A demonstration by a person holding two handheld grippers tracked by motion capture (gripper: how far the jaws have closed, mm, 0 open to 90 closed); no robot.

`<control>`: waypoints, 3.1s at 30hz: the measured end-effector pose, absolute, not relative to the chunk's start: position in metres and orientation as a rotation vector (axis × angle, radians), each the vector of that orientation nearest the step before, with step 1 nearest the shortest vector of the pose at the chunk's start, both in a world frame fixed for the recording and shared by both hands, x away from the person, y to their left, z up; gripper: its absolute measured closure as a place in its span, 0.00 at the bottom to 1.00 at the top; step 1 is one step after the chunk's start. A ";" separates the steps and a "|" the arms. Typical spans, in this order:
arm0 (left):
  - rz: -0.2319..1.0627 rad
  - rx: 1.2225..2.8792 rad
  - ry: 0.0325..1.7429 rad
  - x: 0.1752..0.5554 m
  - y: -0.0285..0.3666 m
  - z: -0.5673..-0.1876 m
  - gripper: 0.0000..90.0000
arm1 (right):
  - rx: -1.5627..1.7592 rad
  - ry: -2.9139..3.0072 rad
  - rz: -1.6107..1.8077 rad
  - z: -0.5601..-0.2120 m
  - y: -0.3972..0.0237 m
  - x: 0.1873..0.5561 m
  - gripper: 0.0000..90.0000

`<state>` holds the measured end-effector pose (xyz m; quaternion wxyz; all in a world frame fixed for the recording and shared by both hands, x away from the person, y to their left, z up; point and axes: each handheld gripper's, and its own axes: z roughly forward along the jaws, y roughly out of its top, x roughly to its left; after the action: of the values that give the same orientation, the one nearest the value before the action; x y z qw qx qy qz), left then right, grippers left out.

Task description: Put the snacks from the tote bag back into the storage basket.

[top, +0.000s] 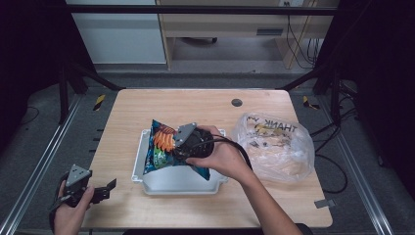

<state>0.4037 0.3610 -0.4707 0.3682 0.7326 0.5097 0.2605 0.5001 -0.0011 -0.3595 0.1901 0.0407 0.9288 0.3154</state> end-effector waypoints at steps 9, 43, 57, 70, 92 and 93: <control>0.673 1.895 1.298 0.404 0.360 -0.470 0.04 | 0.112 2.643 0.867 -0.371 0.002 0.503 0.43; 0.669 1.902 1.295 0.404 0.360 -0.471 0.04 | 0.107 2.752 0.727 -0.413 0.007 0.517 0.43; 0.667 1.897 1.296 0.404 0.360 -0.471 0.04 | 0.116 2.769 0.697 -0.419 0.008 0.521 0.43; 0.665 1.898 1.294 0.404 0.359 -0.471 0.04 | 0.127 2.778 0.676 -0.424 0.006 0.523 0.43; 0.663 1.914 1.291 0.405 0.358 -0.471 0.04 | 0.145 2.776 0.661 -0.427 0.004 0.524 0.43; 0.662 1.908 1.292 0.405 0.358 -0.471 0.04 | 0.144 2.776 0.663 -0.427 0.004 0.525 0.43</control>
<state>0.4048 0.3584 -0.4711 0.3636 0.7413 0.5021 0.2573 0.5247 0.0037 -0.4272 0.1413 0.0500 0.9617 0.2297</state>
